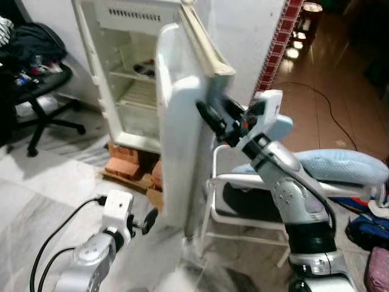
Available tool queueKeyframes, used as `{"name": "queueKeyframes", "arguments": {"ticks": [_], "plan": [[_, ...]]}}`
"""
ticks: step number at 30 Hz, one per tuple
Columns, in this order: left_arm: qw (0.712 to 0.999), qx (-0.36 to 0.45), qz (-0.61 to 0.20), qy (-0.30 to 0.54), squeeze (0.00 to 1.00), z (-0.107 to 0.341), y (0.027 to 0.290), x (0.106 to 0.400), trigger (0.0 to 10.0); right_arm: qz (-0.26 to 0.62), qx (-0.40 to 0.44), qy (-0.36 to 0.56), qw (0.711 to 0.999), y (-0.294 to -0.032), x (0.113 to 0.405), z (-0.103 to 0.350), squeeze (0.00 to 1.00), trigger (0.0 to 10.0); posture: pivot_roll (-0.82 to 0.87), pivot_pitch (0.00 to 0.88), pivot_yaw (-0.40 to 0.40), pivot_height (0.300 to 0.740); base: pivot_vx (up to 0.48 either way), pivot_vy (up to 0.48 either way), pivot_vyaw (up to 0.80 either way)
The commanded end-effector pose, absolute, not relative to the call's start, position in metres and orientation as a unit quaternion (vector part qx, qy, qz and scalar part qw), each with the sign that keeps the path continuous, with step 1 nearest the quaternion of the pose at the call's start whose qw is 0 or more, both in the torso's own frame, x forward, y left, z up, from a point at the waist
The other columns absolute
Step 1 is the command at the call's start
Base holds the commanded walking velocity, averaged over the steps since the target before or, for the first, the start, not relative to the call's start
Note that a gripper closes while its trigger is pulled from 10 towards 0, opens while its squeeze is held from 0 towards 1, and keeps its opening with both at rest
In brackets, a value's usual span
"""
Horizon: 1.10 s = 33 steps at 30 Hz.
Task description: Restocking fridge
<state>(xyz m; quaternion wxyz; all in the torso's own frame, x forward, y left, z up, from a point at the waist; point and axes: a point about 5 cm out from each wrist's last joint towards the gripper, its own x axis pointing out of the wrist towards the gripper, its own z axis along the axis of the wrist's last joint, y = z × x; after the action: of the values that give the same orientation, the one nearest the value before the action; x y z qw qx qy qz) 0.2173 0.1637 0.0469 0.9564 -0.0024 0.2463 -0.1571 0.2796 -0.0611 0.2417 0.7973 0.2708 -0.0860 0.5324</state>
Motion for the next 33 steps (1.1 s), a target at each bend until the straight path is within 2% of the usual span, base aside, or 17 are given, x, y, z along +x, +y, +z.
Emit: {"name": "queueKeyframes", "arguments": {"ticks": [1,2,3,4,5,7,11,12,14,15,16,17,19,23,28,31,33], "plan": [[0.958,0.005,-0.159,0.239,0.0,0.049,0.163,0.219,10.0,0.662,0.279,-0.102,0.688,-0.039,0.244,0.267,0.0,10.0,0.12,0.0,-0.041,0.74,0.0,0.0,0.0],[0.958,0.005,-0.158,0.238,0.0,0.049,0.163,0.219,10.0,0.685,0.281,-0.096,0.665,-0.039,0.236,0.27,0.0,10.0,0.12,0.0,-0.044,0.74,0.0,0.0,0.0],[0.959,0.005,-0.157,0.238,0.0,0.049,0.163,0.219,10.0,0.676,0.274,-0.085,0.679,-0.042,0.239,0.263,0.0,10.0,0.12,0.0,-0.044,0.74,0.0,0.0,0.0],[0.959,0.005,-0.157,0.238,0.0,0.049,0.163,0.219,10.0,0.676,0.274,-0.085,0.679,-0.042,0.239,0.263,0.0,10.0,0.12,0.0,-0.044,0.74,0.0,0.0,0.0],[0.959,0.005,-0.157,0.236,0.0,0.05,0.163,0.22,10.0,0.626,0.257,-0.061,0.734,-0.049,0.256,0.244,0.0,10.0,0.11,0.0,-0.04,0.74,0.0,0.0,0.0],[0.96,0.008,-0.156,0.231,0.0,0.051,0.164,0.221,10.0,0.571,0.225,-0.045,0.789,-0.059,0.271,0.226,0.0,10.0,0.11,0.0,-0.038,0.74,0.0,0.0,0.0],[0.965,0.014,-0.145,0.217,0.0,0.055,0.17,0.228,10.0,0.489,0.179,-0.014,0.854,-0.078,0.289,0.202,0.0,10.0,0.1,0.0,-0.024,0.74,0.0,0.0,0.0],[0.969,0.018,-0.137,0.207,0.0,0.058,0.174,0.235,10.0,0.449,0.131,0.012,0.884,-0.094,0.293,0.182,0.0,10.0,0.09,0.0,-0.018,0.74,0.0,0.0,0.0],[0.97,0.02,-0.134,0.202,0.0,0.06,0.175,0.237,10.0,0.436,0.118,0.023,0.892,-0.1,0.293,0.175,0.0,10.0,0.09,0.0,-0.018,0.74,0.0,0.0,0.0],[0.972,0.029,-0.126,0.196,0.0,0.062,0.178,0.243,10.0,0.391,0.085,0.046,0.915,-0.118,0.293,0.156,0.0,10.0,0.08,0.0,-0.008,0.74,0.0,0.0,0.0],[0.972,0.029,-0.126,0.196,0.0,0.062,0.178,0.243,10.0,0.391,0.085,0.046,0.915,-0.118,0.293,0.156,0.0,10.0,0.08,0.0,-0.008,0.74,0.0,0.0,0.0],[0.974,0.038,-0.12,0.188,0.0,0.065,0.18,0.247,10.0,0.351,0.054,0.055,0.933,-0.133,0.293,0.142,0.0,10.0,0.08,0.0,-0.005,0.74,0.0,0.0,0.0],[0.975,0.053,-0.119,0.181,0.0,0.069,0.181,0.248,10.0,0.326,0.02,0.059,0.943,-0.146,0.291,0.131,0.0,10.0,0.09,0.0,0.002,0.74,0.0,0.0,0.0],[0.978,0.059,-0.115,0.165,0.0,0.075,0.182,0.245,10.0,0.254,0.009,0.043,0.966,-0.164,0.293,0.129,0.0,10.0,0.09,0.0,0.007,0.74,0.0,0.48,0.0],[0.979,0.072,-0.117,0.153,0.0,0.075,0.182,0.238,10.0,0.157,0.012,0.007,0.988,-0.169,0.295,0.133,0.0,10.0,0.08,0.0,-0.005,0.74,0.0,0.476,0.0],[0.985,0.053,-0.105,0.129,0.0,0.081,0.187,0.242,10.0,0.08,0.034,0.002,0.996,-0.173,0.29,0.127,0.0,10.0,0.07,0.0,-0.012,0.74,0.0,0.479,0.0],[0.988,0.036,-0.095,0.118,0.0,0.084,0.191,0.245,10.0,0.059,0.026,-0.001,0.998,-0.175,0.284,0.124,0.0,10.0,0.06,0.0,-0.011,0.74,0.0,0.48,0.0]]}}
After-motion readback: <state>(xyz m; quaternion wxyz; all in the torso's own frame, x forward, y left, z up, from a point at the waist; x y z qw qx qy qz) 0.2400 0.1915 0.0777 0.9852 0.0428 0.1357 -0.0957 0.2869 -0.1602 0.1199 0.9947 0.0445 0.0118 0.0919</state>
